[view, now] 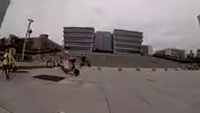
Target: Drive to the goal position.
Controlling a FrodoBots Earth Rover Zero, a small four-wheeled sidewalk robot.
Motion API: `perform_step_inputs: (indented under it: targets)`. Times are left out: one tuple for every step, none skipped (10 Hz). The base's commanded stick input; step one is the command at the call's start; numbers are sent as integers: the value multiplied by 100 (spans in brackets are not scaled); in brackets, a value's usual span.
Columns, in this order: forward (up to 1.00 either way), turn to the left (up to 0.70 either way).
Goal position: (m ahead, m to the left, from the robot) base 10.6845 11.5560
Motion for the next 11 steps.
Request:
perform_step_inputs:
  targets:
    - [100,0]
    - [100,0]
    - [100,0]
    - [100,0]
    - [100,0]
    - [100,0]
    - [100,0]
    - [100,0]
    - [100,0]
    - [100,0]
    - [100,0]
